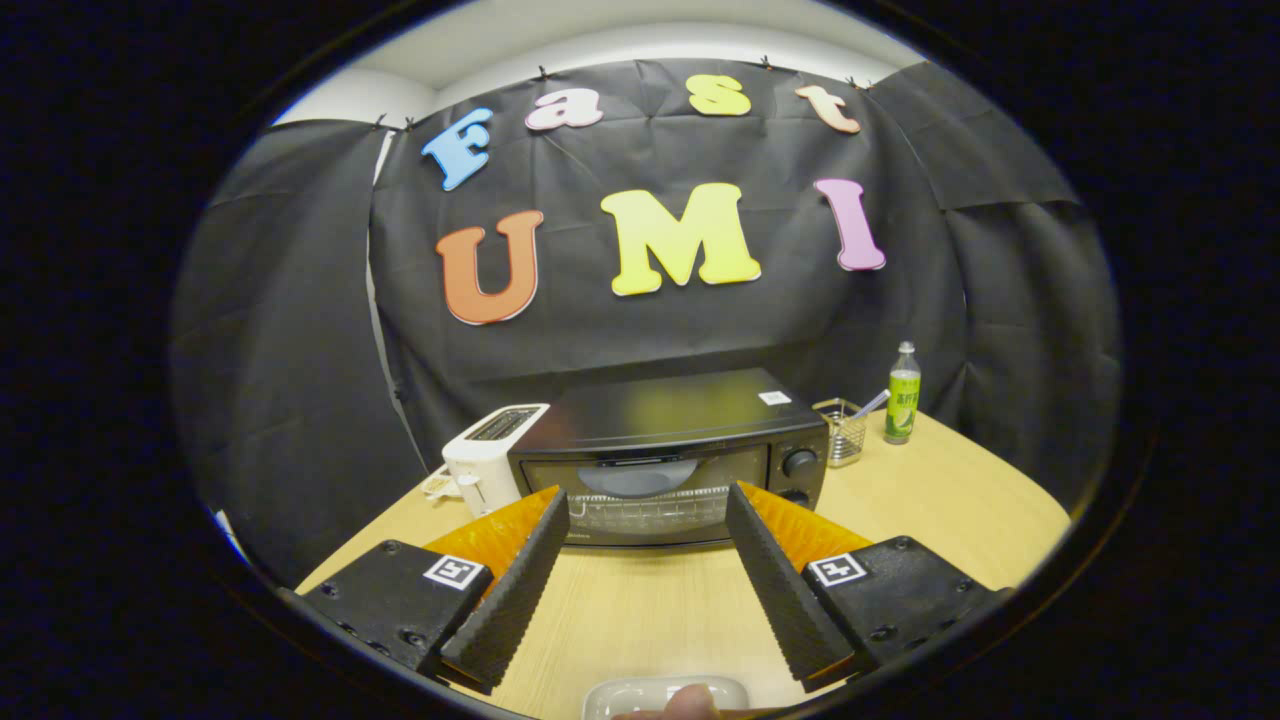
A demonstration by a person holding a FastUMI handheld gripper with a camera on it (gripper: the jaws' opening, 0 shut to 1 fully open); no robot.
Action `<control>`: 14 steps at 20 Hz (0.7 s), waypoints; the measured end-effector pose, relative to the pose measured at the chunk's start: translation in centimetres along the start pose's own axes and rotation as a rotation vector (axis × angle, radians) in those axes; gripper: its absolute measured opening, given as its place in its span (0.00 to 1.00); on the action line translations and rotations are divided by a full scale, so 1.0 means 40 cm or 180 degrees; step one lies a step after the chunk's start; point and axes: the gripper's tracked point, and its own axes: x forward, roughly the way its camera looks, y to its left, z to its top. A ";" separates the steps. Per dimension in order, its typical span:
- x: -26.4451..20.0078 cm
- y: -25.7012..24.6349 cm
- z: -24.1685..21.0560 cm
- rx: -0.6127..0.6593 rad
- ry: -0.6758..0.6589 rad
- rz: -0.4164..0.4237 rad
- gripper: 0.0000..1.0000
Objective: Open the toaster oven, put the food inside, and close the toaster oven door.
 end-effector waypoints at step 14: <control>-0.367 -0.121 0.212 0.0021 -0.0529 -0.0093 1.00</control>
